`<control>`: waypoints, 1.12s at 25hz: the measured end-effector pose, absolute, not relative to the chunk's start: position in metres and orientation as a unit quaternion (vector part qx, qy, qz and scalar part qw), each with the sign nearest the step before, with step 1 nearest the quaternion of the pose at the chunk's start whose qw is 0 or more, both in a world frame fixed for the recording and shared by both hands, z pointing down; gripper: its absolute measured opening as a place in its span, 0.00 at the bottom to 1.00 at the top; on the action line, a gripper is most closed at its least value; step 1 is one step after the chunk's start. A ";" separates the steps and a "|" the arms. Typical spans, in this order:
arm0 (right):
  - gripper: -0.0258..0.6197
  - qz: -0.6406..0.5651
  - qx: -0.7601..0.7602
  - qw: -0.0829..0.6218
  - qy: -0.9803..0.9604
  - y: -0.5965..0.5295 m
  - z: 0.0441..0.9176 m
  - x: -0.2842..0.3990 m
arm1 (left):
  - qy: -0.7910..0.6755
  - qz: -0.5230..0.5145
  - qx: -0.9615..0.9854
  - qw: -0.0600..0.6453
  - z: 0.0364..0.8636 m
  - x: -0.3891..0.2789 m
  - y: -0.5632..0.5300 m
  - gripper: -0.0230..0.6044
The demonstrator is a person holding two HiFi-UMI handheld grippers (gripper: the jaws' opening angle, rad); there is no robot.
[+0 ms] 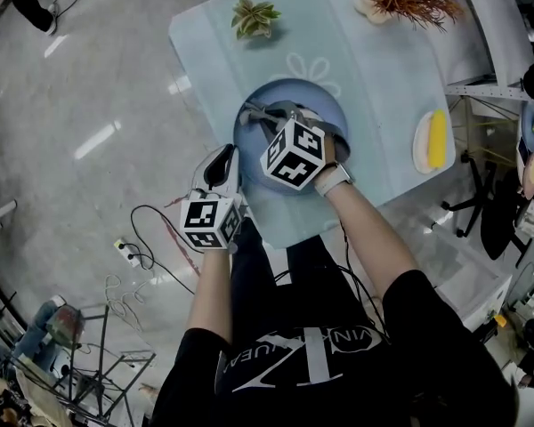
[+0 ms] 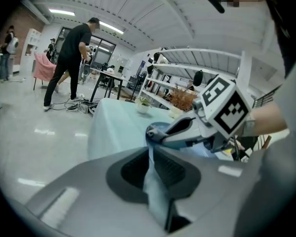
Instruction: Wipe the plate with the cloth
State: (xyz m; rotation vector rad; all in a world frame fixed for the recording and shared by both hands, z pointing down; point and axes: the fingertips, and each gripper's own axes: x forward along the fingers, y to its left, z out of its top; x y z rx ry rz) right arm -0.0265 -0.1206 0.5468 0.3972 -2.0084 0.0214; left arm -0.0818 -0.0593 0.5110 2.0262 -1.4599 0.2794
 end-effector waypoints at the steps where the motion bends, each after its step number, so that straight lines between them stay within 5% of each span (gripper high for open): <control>1: 0.11 0.004 0.172 0.524 -0.834 -0.125 0.547 -0.022 | -0.553 0.106 0.767 0.309 0.511 -0.082 -0.059 0.04; 28: 0.10 0.010 0.247 0.581 -0.776 -0.089 0.549 0.095 | -0.554 0.109 0.765 0.310 0.510 -0.081 -0.058 0.04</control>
